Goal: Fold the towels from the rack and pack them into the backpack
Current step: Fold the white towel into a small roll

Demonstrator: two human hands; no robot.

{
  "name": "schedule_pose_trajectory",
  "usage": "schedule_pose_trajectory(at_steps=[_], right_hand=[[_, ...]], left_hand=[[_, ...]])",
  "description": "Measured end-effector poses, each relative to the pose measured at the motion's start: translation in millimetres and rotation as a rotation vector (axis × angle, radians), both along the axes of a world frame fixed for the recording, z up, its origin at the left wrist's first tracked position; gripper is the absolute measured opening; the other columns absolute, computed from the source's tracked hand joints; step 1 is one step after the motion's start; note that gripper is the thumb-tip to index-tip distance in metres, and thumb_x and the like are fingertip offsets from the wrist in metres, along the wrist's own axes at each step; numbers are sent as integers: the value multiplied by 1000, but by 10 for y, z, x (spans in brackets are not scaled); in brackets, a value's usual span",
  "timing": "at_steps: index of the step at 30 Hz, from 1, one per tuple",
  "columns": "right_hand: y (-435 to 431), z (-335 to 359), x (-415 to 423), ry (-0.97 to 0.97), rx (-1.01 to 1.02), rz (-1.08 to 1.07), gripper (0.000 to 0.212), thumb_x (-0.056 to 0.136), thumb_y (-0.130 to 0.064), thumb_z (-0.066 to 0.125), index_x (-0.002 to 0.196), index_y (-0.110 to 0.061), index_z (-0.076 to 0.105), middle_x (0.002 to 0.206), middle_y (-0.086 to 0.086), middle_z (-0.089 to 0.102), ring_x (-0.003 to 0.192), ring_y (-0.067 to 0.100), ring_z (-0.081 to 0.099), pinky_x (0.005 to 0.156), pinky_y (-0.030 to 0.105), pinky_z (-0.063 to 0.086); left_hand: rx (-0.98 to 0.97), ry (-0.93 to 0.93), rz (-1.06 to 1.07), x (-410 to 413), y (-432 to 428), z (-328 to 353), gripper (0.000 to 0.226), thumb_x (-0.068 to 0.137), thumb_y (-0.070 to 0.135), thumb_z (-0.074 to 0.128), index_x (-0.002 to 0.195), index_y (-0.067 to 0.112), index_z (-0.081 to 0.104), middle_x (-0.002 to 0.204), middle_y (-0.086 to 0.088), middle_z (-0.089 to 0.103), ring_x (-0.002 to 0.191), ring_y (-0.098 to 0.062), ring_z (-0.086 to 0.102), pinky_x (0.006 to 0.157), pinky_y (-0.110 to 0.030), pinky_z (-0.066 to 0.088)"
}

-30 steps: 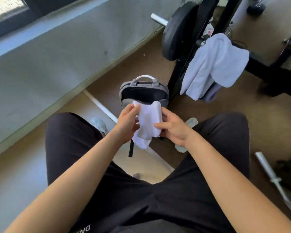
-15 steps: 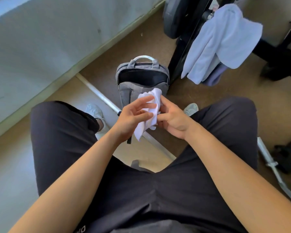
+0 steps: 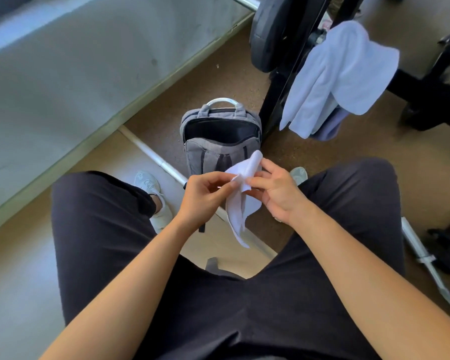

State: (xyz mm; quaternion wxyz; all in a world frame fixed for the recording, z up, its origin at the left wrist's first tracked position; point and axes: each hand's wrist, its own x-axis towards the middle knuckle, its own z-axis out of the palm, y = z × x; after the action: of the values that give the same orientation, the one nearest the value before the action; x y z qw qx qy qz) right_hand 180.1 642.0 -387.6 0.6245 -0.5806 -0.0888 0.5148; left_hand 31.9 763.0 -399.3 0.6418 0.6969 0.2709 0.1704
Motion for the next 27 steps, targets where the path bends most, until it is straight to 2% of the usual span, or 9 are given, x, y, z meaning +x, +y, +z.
schedule_pose_trajectory(at_steps=[5,10,14,16,19,20,22,24,27], right_hand=[[11,63,-76,79,-62,-122,47,90,3,68,133,-7,53,126,19,65,109,32,70,84,38,61],[-10,132,-90,204,-76,-142,33,94,0,64,127,-3,61,126,21,65,108,28,71,80,31,61],[-15,139,-54,354,-57,-174,30,95,5,55,123,10,62,124,27,66,114,34,69,91,36,60],[-15,136,-48,335,-26,-152,33,95,9,46,125,14,59,123,28,67,114,33,69,94,38,59],[-6,130,-64,200,-35,-120,30,96,8,49,124,8,63,119,22,70,107,26,72,88,31,60],[-8,116,-67,71,-79,-121,30,96,6,53,123,4,64,112,18,72,102,23,74,86,30,60],[-32,60,-39,-444,-239,-139,32,90,1,62,120,-10,68,98,5,70,86,17,73,78,33,62],[-56,50,0,-794,-221,-99,40,84,-2,69,115,-28,66,104,0,63,74,16,65,73,37,62],[-73,103,-11,-769,-11,167,58,84,3,69,131,-30,58,126,0,58,62,16,61,65,37,61]], left_hand=[[13,-11,14,37,-36,-8,17,96,14,71,109,8,80,101,0,81,93,-14,76,82,-29,60],[56,-34,-58,46,-69,-14,24,94,13,73,118,10,77,111,0,79,103,-14,75,91,-30,59],[108,-18,-36,49,-73,-42,31,88,14,80,119,15,77,112,4,79,105,-13,75,94,-35,60],[136,-46,6,59,-75,-33,25,90,13,78,115,16,78,111,5,79,104,-11,75,94,-33,59],[89,-65,43,60,-47,-22,18,94,14,72,110,12,80,108,2,80,102,-13,75,91,-32,59],[69,-55,55,59,-27,-31,18,95,16,71,109,10,80,106,1,80,100,-14,75,89,-34,59],[60,-32,73,49,13,-43,16,98,17,69,108,10,79,102,-2,80,96,-16,74,85,-36,59],[50,-26,57,48,33,-27,15,98,16,68,107,9,78,101,-3,79,95,-15,72,84,-36,58],[36,-43,-38,48,30,45,11,97,15,68,103,14,77,97,-2,76,87,-7,68,79,-23,52]])
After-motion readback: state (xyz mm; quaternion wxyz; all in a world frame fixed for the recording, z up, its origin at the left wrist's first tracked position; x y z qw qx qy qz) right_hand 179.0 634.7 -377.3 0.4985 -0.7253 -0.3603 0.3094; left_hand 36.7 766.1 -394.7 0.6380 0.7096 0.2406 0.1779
